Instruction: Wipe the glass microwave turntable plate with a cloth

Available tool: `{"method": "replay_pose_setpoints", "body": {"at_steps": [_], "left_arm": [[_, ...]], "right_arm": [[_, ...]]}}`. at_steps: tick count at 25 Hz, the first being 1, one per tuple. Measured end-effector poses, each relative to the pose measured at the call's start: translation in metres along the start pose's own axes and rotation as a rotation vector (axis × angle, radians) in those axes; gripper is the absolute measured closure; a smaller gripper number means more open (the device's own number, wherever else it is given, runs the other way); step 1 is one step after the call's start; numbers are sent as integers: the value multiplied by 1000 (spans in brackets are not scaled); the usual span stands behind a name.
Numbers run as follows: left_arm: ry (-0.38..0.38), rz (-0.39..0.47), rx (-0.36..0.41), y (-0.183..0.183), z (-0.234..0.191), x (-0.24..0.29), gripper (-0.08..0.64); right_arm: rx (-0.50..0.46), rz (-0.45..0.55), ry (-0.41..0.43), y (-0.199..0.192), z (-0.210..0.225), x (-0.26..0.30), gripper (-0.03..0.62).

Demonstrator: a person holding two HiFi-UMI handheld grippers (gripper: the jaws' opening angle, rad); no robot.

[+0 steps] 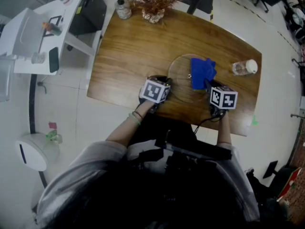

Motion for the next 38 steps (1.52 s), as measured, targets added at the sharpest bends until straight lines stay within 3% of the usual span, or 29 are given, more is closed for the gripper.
{"method": "replay_pose_setpoints", "body": {"at_steps": [7,11,14,18,23,26,32,38], "left_arm": [[-10,-4,-6,1,0,0,492],[-9,-6,-6,0,1,0,492],[-7,-4,-4,0,1,0,492],[-3,-1,2,0,1,0,492],[8,5,8,0,0,0,492],[21,5,16,-1,-1,1,492],[14,3,13,-2,1,1,492],[19,2,12,-2,-1,1,492]], "right_arm": [[70,22,-105,-18,38,-33,518],[62,53,-91,-12,26,-31,523],[71,119,-42,-1,3,-27,526],[53,184,101,12,-46,-16,528],[-20,118,234,3,-106,4,526],[-50,56,271,-16,-126,19,526],[-13,26,232,-37,-111,24,526],[-4,2,120,-51,-70,1,526]]}}
Point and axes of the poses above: the fingertips, and each gripper's own axes: x forward along the fingers, z to its right, y out of its top, the point moved 5 cm from there along -x, backward along the fingers, and after that the axes turned 15 degrees about y, right-handed, at the moved point
